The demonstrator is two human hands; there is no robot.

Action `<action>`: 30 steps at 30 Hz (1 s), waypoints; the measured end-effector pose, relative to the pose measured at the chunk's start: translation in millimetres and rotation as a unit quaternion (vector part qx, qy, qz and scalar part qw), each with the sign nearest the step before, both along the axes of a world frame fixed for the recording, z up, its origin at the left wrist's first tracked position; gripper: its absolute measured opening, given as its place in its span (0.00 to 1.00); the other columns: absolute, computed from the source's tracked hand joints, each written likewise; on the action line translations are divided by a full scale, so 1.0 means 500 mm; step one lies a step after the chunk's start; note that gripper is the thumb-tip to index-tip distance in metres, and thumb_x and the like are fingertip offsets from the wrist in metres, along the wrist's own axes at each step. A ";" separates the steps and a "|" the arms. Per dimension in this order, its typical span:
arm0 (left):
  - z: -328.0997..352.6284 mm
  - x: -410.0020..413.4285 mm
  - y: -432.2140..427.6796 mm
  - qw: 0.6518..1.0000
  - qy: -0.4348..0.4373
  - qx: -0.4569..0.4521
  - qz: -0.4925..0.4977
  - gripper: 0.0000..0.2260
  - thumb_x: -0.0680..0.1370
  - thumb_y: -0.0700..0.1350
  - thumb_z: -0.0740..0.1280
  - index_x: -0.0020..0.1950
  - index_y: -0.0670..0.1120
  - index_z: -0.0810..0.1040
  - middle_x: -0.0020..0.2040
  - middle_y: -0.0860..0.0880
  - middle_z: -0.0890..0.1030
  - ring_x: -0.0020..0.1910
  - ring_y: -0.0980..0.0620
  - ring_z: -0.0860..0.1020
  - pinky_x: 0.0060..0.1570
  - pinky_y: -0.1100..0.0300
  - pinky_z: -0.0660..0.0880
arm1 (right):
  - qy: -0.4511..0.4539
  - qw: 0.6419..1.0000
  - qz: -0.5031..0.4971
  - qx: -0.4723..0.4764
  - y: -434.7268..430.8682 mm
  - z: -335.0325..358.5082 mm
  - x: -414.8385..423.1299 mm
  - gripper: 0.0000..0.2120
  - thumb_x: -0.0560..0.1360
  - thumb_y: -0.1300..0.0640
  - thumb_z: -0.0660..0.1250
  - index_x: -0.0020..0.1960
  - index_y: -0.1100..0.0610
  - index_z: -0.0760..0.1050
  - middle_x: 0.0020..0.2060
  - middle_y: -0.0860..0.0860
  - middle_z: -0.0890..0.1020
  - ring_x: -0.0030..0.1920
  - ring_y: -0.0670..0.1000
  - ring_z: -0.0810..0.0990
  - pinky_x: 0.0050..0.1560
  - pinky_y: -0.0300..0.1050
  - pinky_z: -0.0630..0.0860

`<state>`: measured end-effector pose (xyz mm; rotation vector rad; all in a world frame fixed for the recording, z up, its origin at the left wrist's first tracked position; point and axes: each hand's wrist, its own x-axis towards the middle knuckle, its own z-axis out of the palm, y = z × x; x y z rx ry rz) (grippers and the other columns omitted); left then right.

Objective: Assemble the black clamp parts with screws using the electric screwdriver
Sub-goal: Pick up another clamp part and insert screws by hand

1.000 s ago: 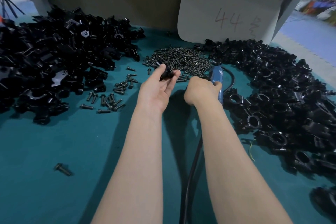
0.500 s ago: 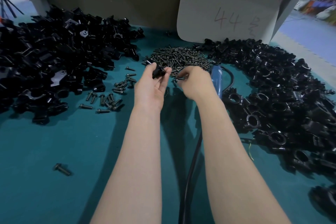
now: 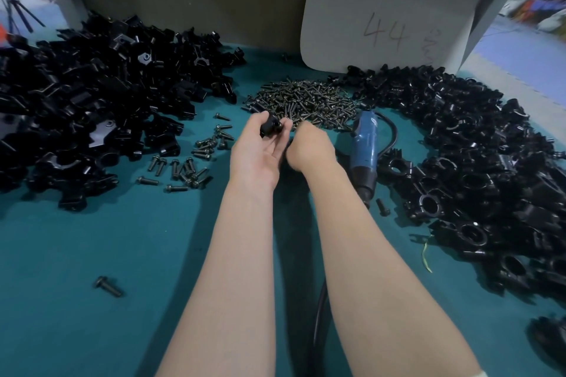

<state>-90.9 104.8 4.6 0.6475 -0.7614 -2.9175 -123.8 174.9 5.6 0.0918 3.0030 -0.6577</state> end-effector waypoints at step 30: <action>-0.008 -0.010 0.042 0.920 -0.001 -0.390 0.031 0.16 0.77 0.44 0.68 0.64 0.42 0.75 0.54 0.44 0.81 0.50 0.44 0.78 0.54 0.53 0.77 | 0.099 0.980 0.093 -0.144 0.054 0.041 0.040 0.11 0.75 0.58 0.67 0.57 0.54 0.78 0.47 0.54 0.81 0.48 0.54 0.77 0.47 0.46 0.74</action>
